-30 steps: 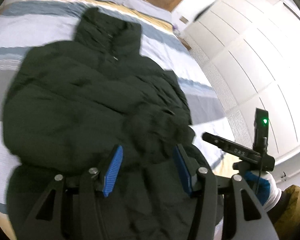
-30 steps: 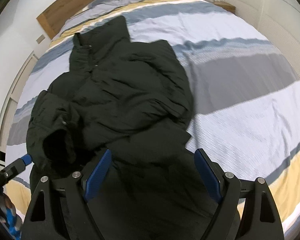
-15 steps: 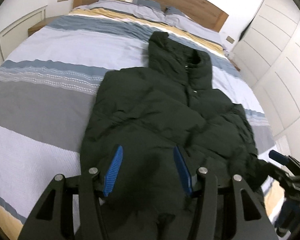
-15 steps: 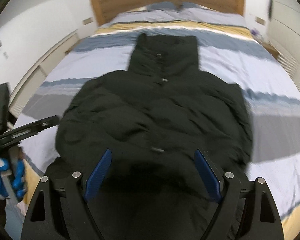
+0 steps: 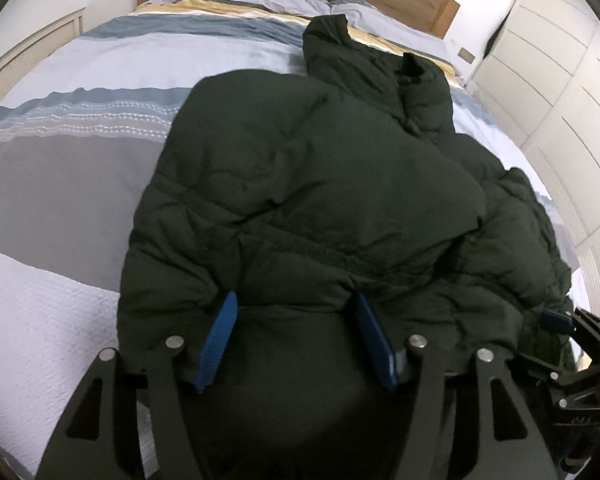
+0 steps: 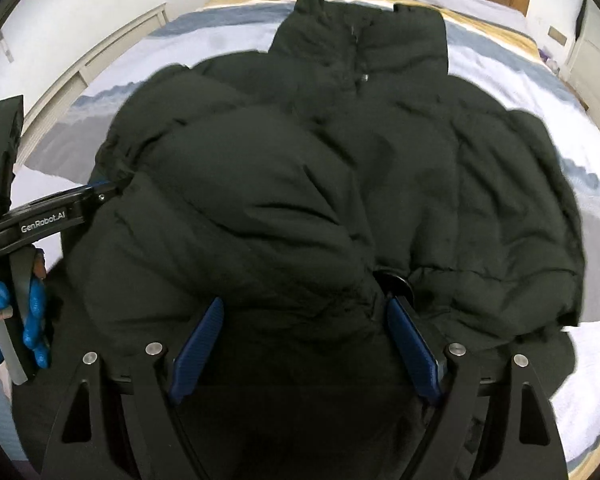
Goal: Fold large clothes
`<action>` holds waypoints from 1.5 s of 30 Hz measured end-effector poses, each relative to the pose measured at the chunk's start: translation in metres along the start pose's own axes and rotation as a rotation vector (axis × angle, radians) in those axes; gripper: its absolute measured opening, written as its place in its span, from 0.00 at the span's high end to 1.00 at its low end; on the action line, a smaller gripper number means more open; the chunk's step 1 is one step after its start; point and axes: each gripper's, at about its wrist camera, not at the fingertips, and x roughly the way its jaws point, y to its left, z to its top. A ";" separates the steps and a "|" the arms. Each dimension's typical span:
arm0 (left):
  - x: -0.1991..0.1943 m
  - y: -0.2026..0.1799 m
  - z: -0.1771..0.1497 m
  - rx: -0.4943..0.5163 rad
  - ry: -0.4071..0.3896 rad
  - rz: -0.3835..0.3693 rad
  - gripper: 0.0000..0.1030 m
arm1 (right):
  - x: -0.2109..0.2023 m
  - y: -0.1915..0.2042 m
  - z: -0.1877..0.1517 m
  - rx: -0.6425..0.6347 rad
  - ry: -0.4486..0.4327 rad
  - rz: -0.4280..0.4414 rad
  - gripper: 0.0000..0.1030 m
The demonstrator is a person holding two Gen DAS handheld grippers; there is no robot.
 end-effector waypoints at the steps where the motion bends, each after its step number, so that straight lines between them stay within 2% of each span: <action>1: 0.003 -0.001 -0.001 0.001 0.000 0.003 0.39 | 0.003 0.000 -0.001 -0.004 0.001 -0.002 0.20; 5: 0.004 -0.002 -0.001 0.001 0.020 0.016 0.38 | 0.006 -0.001 0.001 -0.016 0.020 0.000 0.20; 9: -0.014 -0.002 0.010 -0.001 0.034 0.016 0.38 | -0.011 -0.005 0.010 -0.028 0.032 0.012 0.21; 15: -0.039 -0.016 0.048 0.033 -0.059 -0.007 0.38 | -0.067 -0.003 0.030 -0.072 -0.104 0.008 0.22; 18: -0.030 -0.028 0.072 0.051 -0.073 -0.008 0.38 | -0.074 0.005 0.045 -0.112 -0.148 0.029 0.22; 21: -0.007 -0.035 0.081 0.073 -0.045 0.019 0.38 | -0.057 0.012 0.051 -0.134 -0.134 0.047 0.22; 26: 0.035 -0.032 0.063 0.071 0.030 0.042 0.36 | -0.001 0.006 0.038 -0.133 -0.019 0.051 0.22; 30: 0.043 -0.034 0.048 0.079 0.017 0.057 0.34 | 0.020 -0.010 0.029 -0.075 -0.002 0.098 0.20; 35: 0.045 -0.033 0.045 0.081 0.014 0.072 0.33 | 0.027 -0.011 0.034 -0.084 0.012 0.098 0.19; 45: 0.027 -0.038 0.034 0.055 0.016 0.101 0.33 | 0.003 -0.009 0.024 -0.120 0.017 0.072 0.19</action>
